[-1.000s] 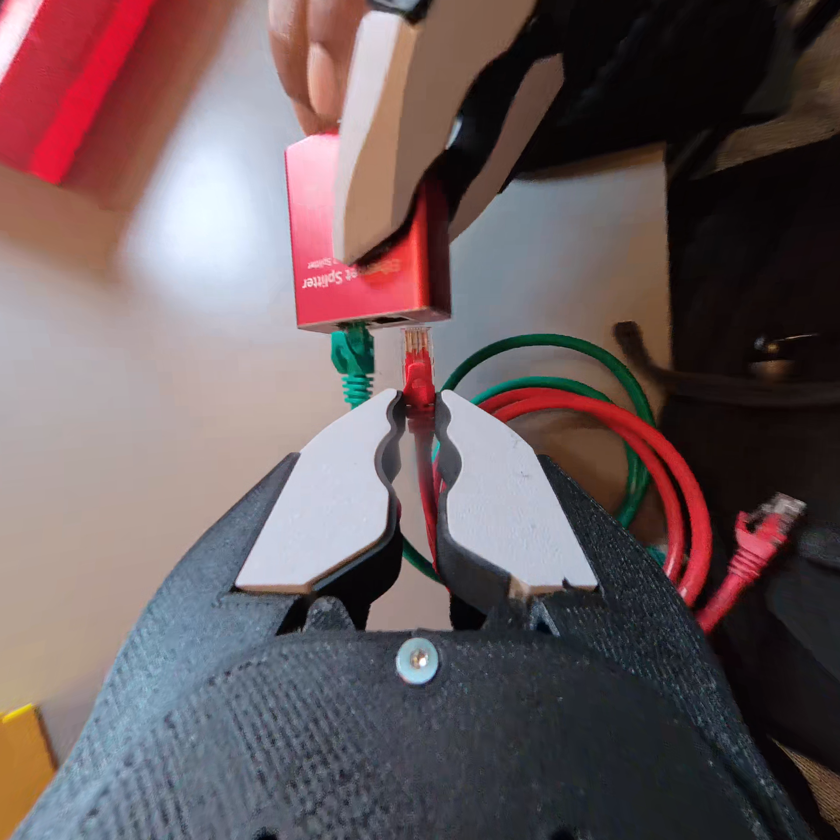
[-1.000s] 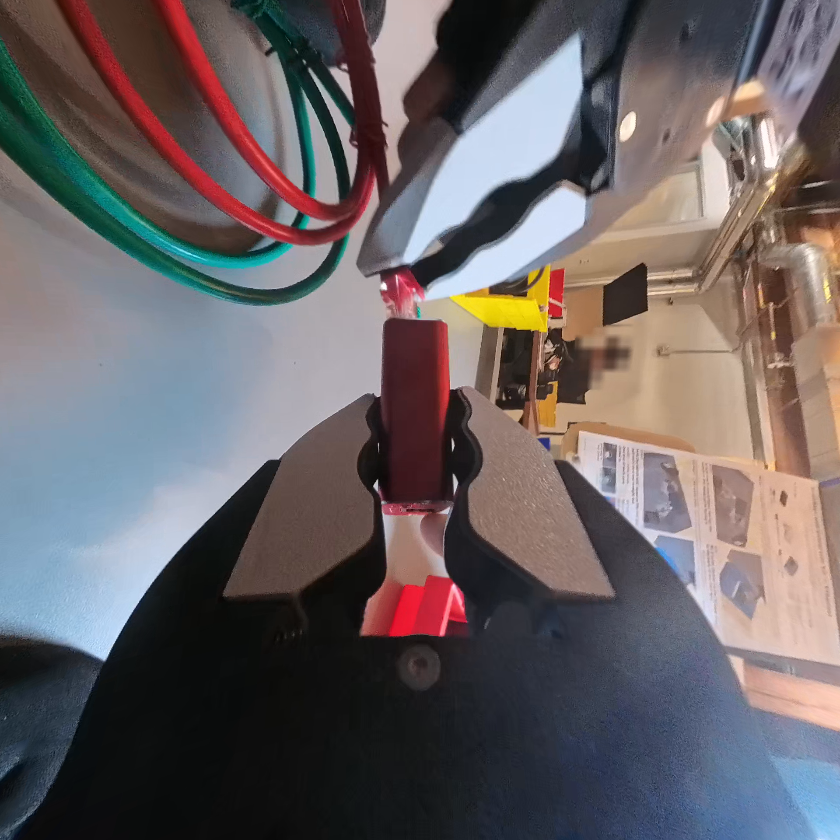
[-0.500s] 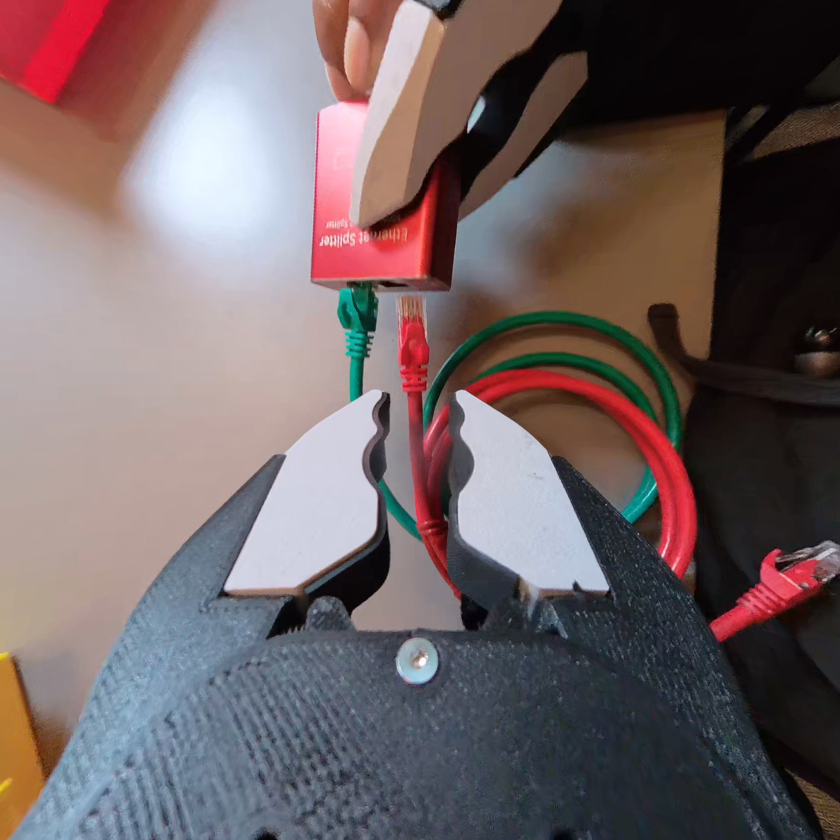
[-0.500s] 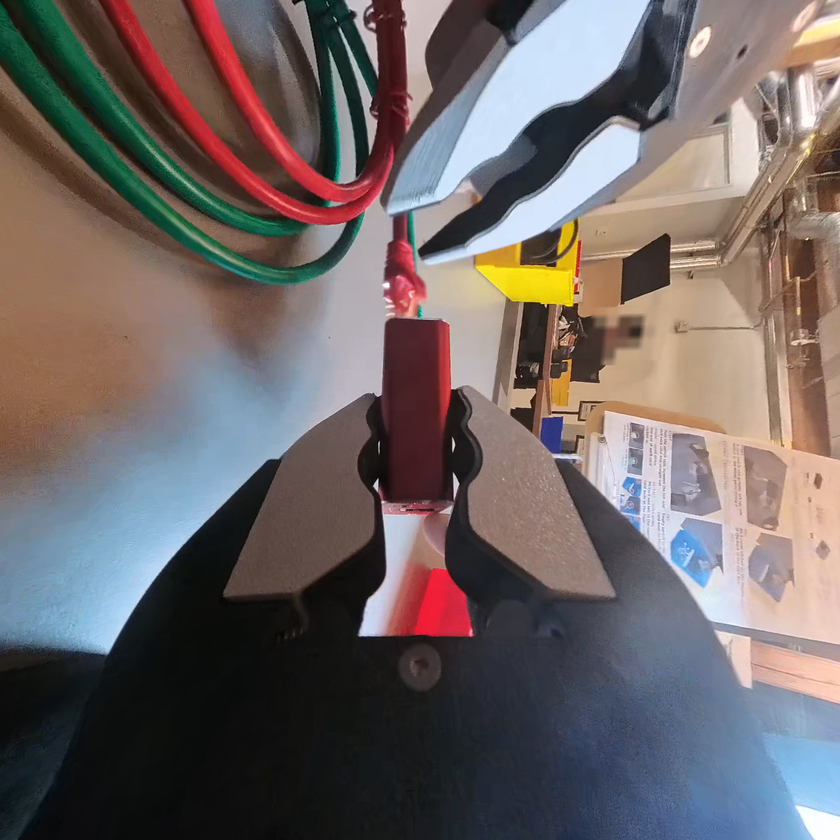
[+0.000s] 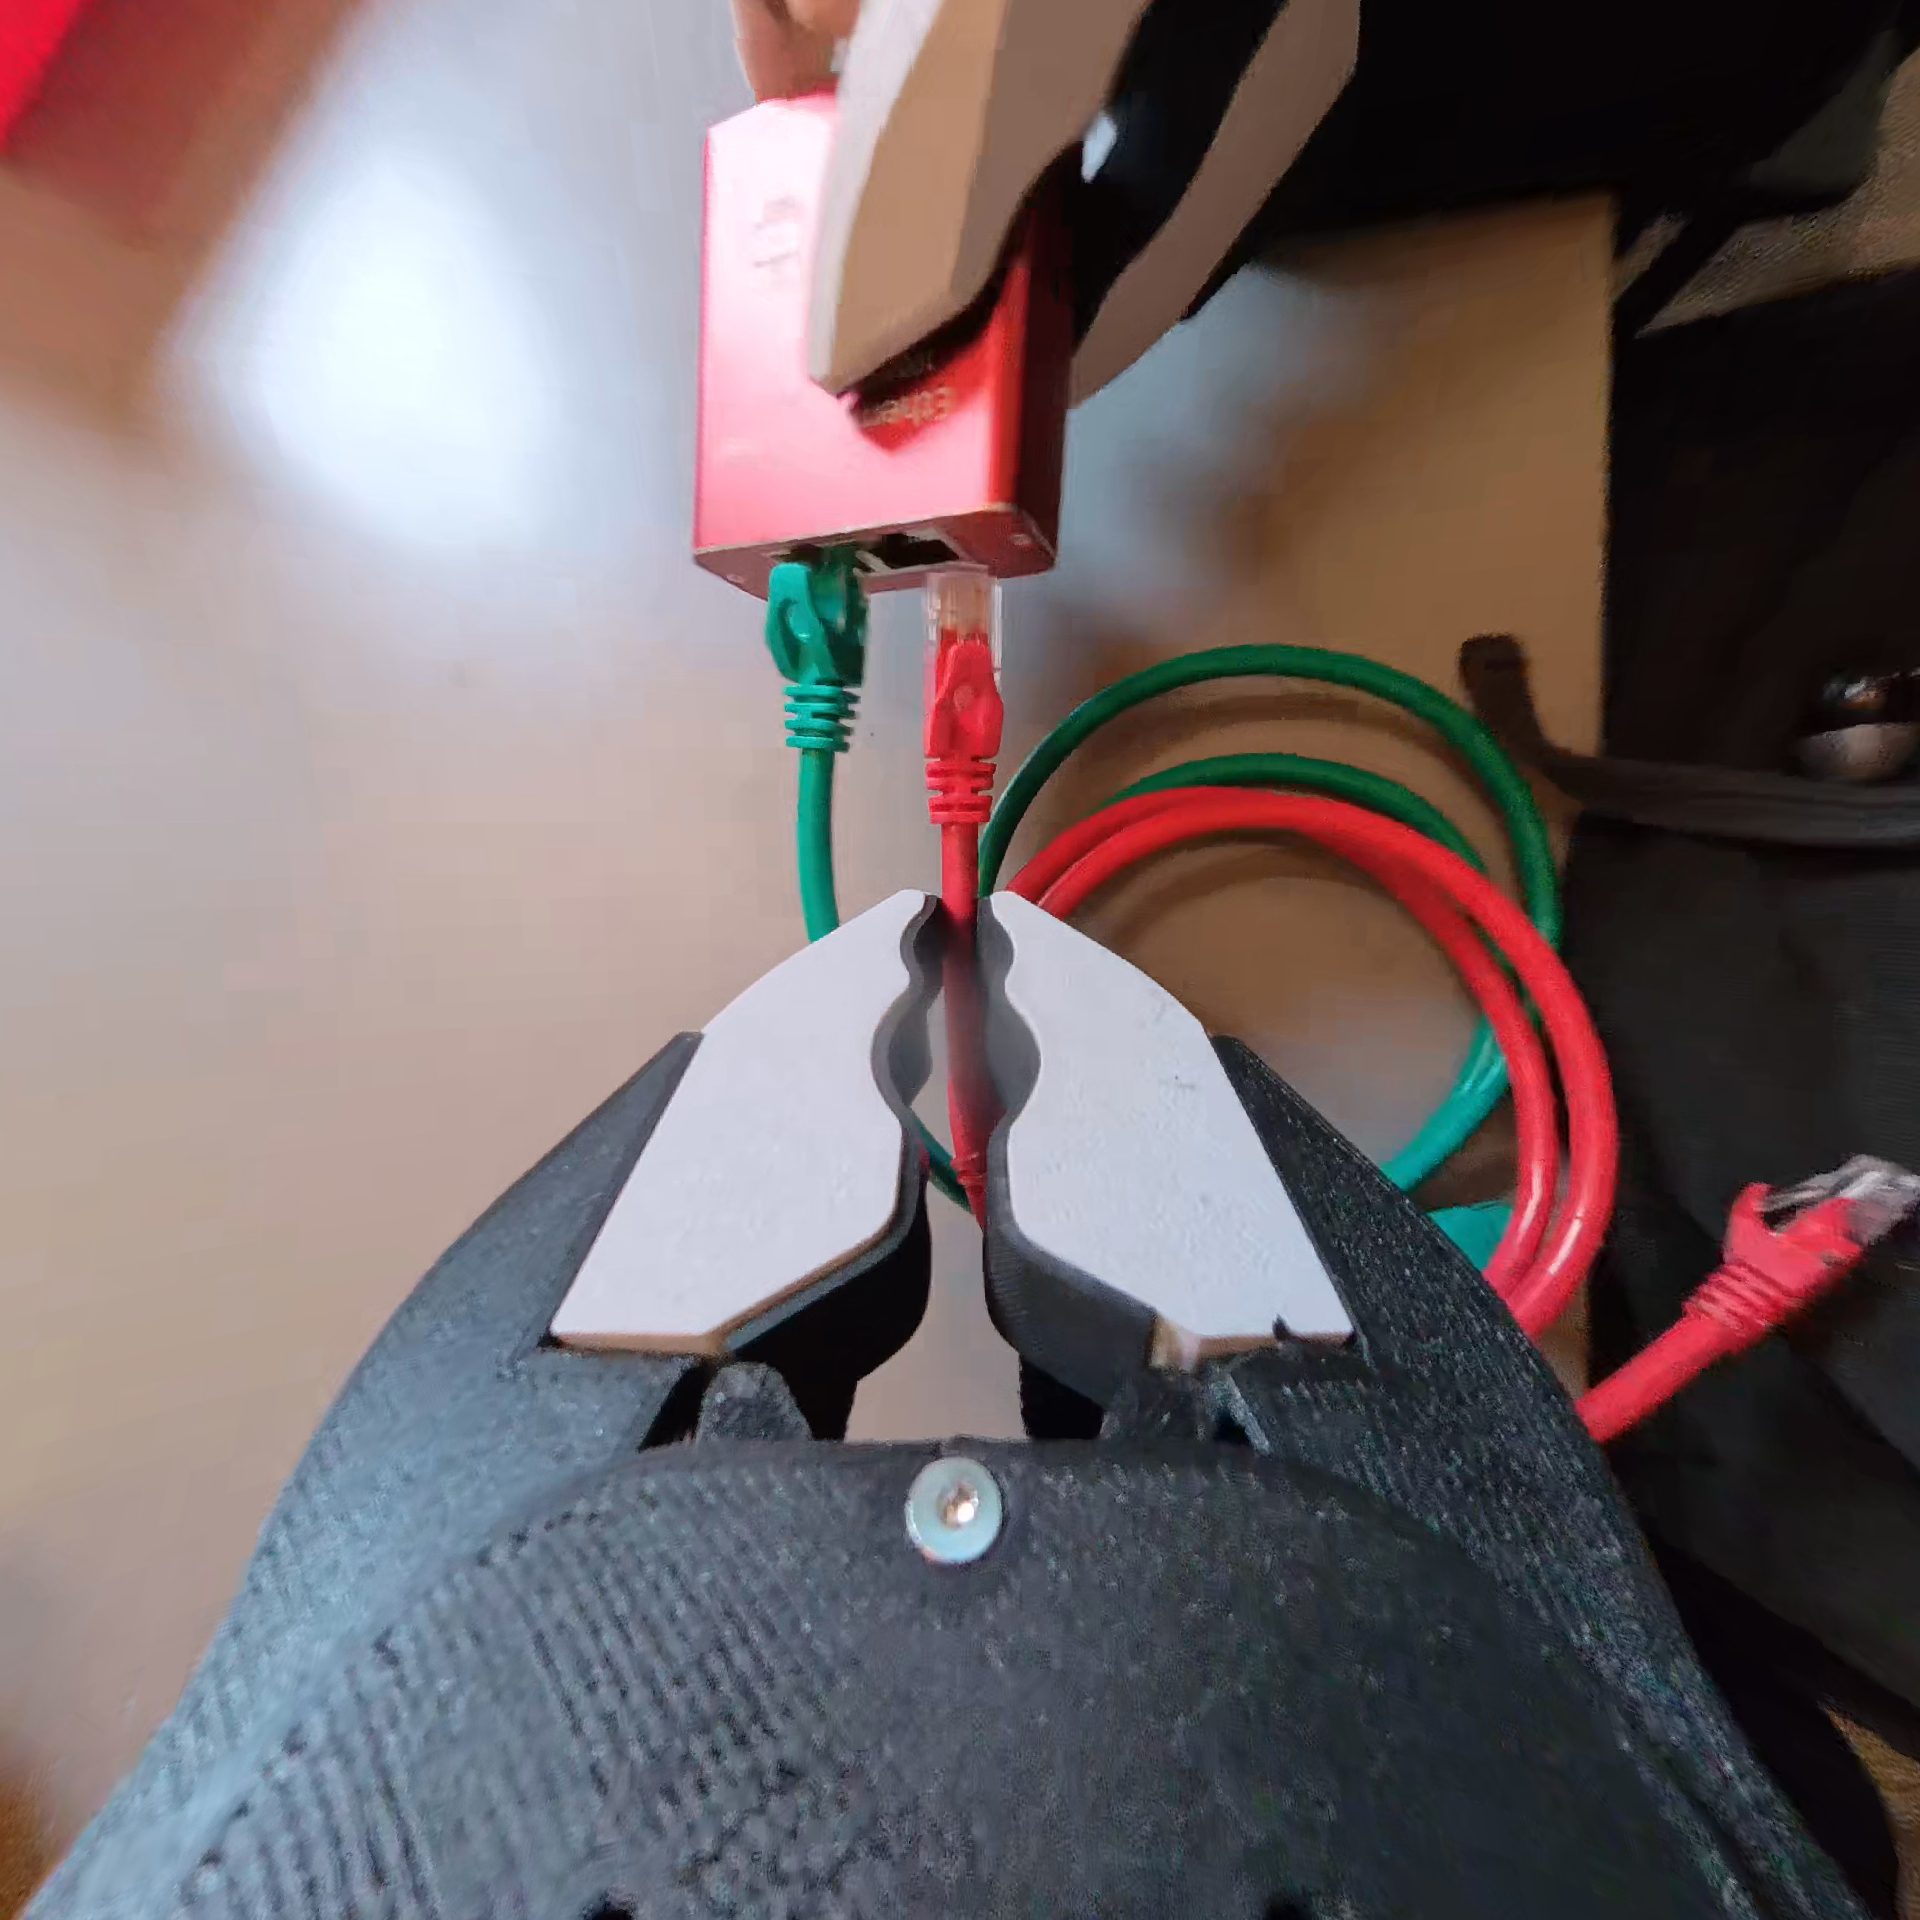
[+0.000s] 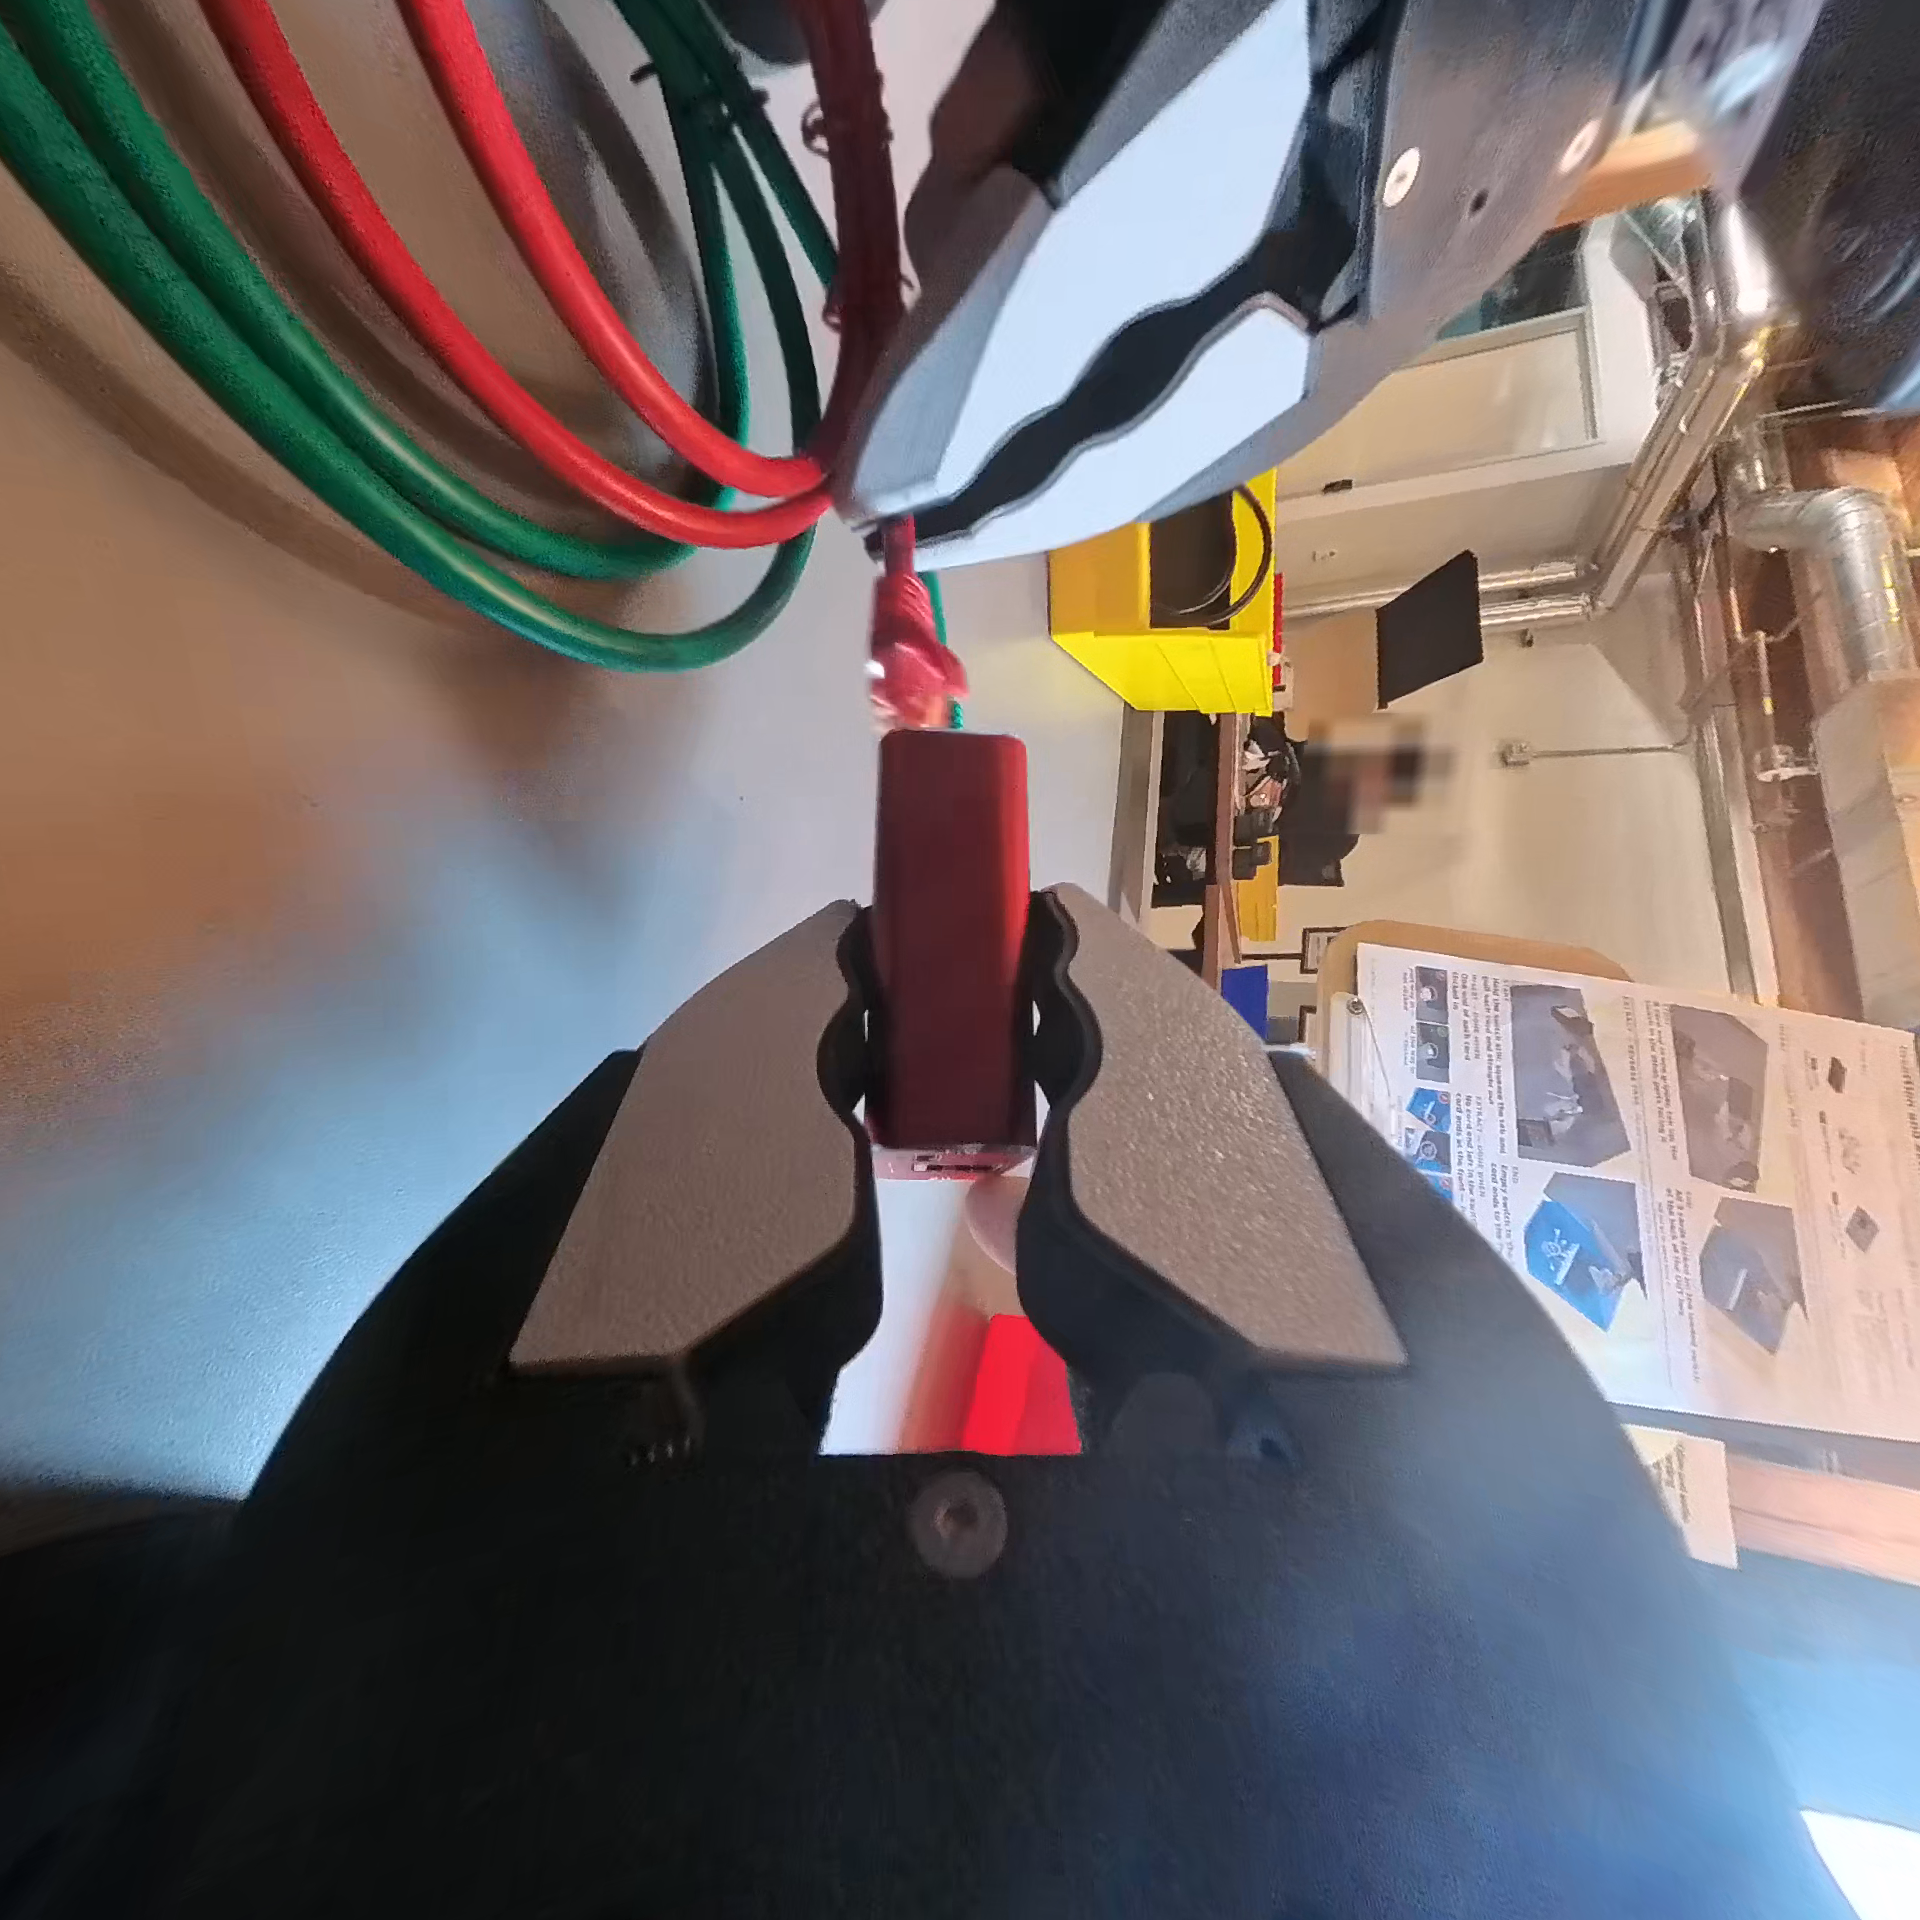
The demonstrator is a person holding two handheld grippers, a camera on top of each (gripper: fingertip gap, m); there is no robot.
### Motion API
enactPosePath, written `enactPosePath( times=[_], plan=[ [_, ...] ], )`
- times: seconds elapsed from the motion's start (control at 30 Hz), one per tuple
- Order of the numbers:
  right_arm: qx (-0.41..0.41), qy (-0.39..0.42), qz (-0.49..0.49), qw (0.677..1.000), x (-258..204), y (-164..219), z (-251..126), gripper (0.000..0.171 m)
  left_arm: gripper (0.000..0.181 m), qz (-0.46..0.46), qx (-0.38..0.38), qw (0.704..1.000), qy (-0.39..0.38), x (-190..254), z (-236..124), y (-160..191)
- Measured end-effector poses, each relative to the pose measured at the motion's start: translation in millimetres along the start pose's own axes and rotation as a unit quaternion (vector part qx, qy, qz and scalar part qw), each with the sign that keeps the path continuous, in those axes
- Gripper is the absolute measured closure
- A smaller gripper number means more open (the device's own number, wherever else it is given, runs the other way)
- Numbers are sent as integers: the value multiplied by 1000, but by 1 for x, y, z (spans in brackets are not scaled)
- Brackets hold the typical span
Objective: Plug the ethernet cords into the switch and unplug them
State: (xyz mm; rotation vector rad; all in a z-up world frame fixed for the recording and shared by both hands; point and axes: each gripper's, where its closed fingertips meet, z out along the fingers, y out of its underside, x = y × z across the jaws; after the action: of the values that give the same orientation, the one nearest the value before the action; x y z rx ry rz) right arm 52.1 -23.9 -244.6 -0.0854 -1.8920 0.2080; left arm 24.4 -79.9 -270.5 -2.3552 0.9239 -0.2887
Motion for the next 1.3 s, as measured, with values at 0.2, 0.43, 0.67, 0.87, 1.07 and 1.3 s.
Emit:
enactPosePath(
  times=[0.2,0.43,0.67,0.87,1.07,1.3],
  plan=[
    [29,8,5,1000,6,-10,-5,144,176,-33,-20,993,112,4,-9,-3],
    [43,12,-3,999,10,-16,-10,144,176,-114,20,957,266,13,-22,-13],
    [54,5,-8,998,10,-24,-8,144,176,-131,25,948,290,18,-23,-14],
    [65,0,-9,998,17,-29,-10,144,177,-110,53,950,288,24,-34,-24],
    [72,-39,-9,997,8,-34,1,145,175,-75,116,915,380,75,-48,-69],
    [14,0,-8,1000,22,-14,-9,145,176,-124,83,955,257,34,-39,-46]
  ],
)
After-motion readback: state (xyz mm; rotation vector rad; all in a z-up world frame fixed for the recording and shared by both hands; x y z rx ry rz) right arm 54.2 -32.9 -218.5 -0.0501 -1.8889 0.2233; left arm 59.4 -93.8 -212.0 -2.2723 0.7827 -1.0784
